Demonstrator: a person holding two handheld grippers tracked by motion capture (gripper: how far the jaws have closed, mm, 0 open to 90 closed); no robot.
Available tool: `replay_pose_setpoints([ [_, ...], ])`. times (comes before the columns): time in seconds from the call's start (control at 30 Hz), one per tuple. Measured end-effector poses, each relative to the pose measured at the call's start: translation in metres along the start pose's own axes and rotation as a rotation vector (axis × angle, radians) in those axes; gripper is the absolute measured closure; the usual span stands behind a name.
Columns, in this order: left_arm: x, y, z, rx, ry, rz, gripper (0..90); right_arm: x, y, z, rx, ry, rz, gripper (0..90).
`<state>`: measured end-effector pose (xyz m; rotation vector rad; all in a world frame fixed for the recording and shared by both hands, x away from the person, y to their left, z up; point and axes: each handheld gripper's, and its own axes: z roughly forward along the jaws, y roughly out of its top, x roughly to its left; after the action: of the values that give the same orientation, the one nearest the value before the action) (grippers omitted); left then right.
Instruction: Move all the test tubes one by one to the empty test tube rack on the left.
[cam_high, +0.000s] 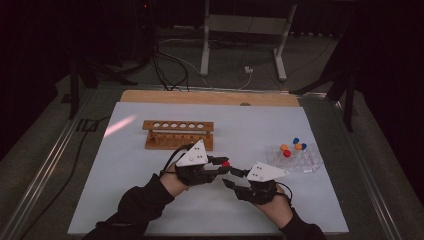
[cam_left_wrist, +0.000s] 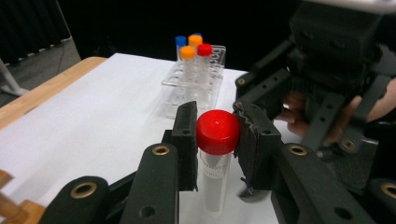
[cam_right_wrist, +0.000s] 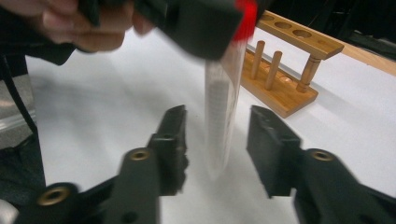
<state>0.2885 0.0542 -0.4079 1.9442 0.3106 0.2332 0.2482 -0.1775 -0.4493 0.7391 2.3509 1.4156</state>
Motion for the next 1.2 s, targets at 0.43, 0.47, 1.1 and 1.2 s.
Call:
replay_pose_setpoints([
  [0.43, 0.045, 0.020, -0.021, 0.006, 0.144, -0.029, 71.5, -0.003, 0.002, -0.002, -0.061, -0.003, 0.043, 9.1],
  [0.47, 0.048, 0.021, -0.023, 0.004, 0.155, -0.034, 71.5, -0.004, 0.002, -0.003, -0.067, -0.007, 0.046, 7.4],
  [1.1, 0.102, 0.036, -0.029, -0.008, 0.286, -0.081, 71.5, -0.003, -0.001, -0.003, -0.087, 0.007, 0.021, 0.0],
  [1.2, 0.111, 0.038, -0.027, -0.015, 0.296, -0.091, 71.5, -0.004, -0.001, -0.003, -0.089, 0.010, 0.023, 0.0],
])
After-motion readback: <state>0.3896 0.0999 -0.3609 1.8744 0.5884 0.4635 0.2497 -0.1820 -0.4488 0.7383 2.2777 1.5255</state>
